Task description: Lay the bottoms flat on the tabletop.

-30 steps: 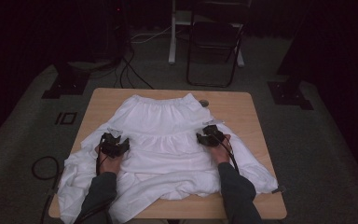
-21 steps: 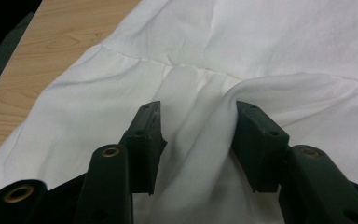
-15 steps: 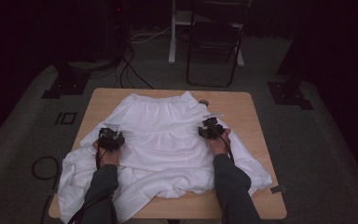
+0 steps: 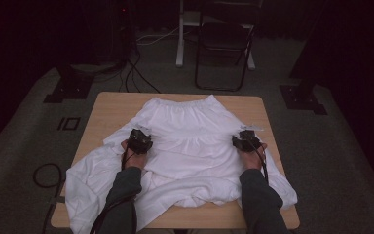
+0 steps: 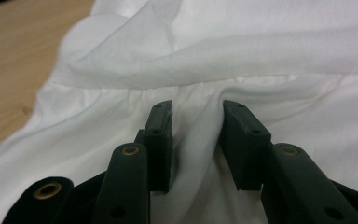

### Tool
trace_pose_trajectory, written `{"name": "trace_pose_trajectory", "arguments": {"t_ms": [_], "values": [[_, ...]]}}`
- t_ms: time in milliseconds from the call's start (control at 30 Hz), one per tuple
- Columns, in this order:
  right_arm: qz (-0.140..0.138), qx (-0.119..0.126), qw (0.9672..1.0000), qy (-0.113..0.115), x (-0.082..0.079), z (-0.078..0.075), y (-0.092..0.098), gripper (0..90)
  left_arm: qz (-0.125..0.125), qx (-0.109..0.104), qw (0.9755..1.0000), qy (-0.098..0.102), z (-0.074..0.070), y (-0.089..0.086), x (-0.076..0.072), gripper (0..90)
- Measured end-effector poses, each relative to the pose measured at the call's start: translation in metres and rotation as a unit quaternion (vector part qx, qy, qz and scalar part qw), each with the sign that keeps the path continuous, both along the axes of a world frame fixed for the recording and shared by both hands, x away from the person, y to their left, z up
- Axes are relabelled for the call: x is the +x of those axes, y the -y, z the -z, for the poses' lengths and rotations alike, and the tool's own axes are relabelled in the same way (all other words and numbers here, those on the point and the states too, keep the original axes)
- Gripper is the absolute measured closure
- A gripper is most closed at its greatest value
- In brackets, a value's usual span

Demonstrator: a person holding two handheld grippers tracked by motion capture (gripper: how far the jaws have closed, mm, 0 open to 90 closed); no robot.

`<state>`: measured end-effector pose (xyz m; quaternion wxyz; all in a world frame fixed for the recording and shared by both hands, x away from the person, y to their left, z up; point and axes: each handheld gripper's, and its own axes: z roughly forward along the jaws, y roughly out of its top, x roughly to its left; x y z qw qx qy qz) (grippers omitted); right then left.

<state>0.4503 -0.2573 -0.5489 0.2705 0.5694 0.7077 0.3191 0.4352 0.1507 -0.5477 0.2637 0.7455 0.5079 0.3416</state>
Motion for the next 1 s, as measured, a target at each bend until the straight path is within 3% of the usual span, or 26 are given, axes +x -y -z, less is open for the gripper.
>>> {"name": "trace_pose_trajectory", "arguments": {"t_ms": [167,267,367,433,567,767,933,1000], "values": [[0.008,0.004,1.0000,-0.005,-0.006,0.000,-0.003,49.9,-0.001,-0.030,0.9993,-0.021,-0.003,-0.008,0.000,60.3],[0.001,0.002,0.9995,-0.033,-0.007,-0.007,-0.006,48.9,0.016,-0.028,0.9985,-0.044,-0.010,-0.010,-0.003,54.9],[-0.011,0.010,0.9988,-0.048,-0.010,-0.013,-0.007,48.8,0.033,-0.043,0.9979,-0.035,-0.021,-0.015,-0.012,53.6],[-0.015,0.014,0.9987,-0.047,-0.015,-0.020,-0.007,48.3,0.039,-0.046,0.9974,-0.040,-0.029,-0.020,-0.019,52.7],[-0.028,0.031,0.9985,-0.036,-0.031,-0.040,-0.007,48.0,0.050,-0.064,0.9960,-0.036,-0.047,-0.032,-0.040,51.9],[-0.063,0.021,0.9978,-0.008,-0.065,-0.065,-0.011,48.1,0.074,-0.069,0.9944,-0.028,-0.061,-0.048,-0.084,50.2],[-0.084,0.026,0.9961,0.008,-0.097,-0.069,-0.010,48.1,0.072,-0.064,0.9952,-0.017,-0.065,-0.069,-0.119,48.8],[-0.087,0.028,0.9957,0.013,-0.110,-0.068,-0.008,48.1,0.062,-0.077,0.9950,-0.016,-0.064,-0.079,-0.130,48.8]]}}
